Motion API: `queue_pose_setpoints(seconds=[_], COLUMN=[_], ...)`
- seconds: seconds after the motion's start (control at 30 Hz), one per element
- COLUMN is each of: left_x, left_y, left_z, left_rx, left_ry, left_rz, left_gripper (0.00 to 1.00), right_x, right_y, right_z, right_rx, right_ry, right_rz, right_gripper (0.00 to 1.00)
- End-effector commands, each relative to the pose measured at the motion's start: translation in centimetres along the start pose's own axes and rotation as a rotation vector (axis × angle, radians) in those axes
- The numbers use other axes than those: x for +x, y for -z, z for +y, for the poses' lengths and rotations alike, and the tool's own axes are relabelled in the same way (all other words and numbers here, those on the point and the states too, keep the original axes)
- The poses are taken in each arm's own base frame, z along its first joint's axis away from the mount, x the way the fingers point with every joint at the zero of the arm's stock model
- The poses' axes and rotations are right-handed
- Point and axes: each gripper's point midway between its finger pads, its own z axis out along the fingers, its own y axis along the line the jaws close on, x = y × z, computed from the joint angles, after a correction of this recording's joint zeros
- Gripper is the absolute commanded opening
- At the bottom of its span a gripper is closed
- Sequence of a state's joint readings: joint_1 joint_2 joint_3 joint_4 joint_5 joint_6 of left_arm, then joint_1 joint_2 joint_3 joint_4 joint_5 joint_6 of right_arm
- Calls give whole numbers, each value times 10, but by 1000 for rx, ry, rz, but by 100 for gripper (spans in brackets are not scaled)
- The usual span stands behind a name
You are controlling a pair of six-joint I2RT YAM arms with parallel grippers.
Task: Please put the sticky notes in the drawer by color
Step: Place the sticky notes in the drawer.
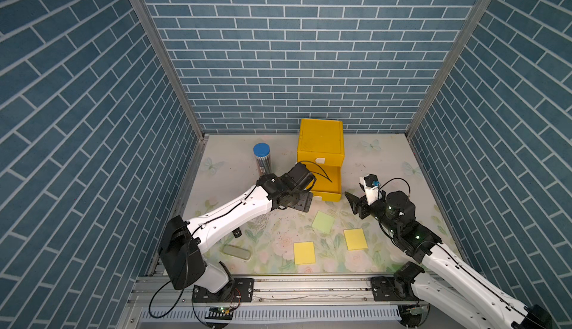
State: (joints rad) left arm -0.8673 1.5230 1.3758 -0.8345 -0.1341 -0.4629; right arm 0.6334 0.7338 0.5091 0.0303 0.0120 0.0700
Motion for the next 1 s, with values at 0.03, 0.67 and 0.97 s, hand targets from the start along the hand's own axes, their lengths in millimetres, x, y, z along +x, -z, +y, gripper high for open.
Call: queue_pose_setpoints(seconds=[0.03,0.67,0.97], left_x=[-26,-62,-58], left_y=[-4,-91,-105], left_z=[-7,-4,-3], left_rx=[-47,-108,-122], left_ry=[-71,-71,-70], left_rz=[5,57,68], left_gripper=[84,85,92], right_x=[2,2,15], right_y=[0,18,7], right_z=[2,12,22], right_rx=[-15,-78,-129], right_ry=[-48,-80,-87], right_rz=[-2,-14,41], right_gripper=[69,69,69])
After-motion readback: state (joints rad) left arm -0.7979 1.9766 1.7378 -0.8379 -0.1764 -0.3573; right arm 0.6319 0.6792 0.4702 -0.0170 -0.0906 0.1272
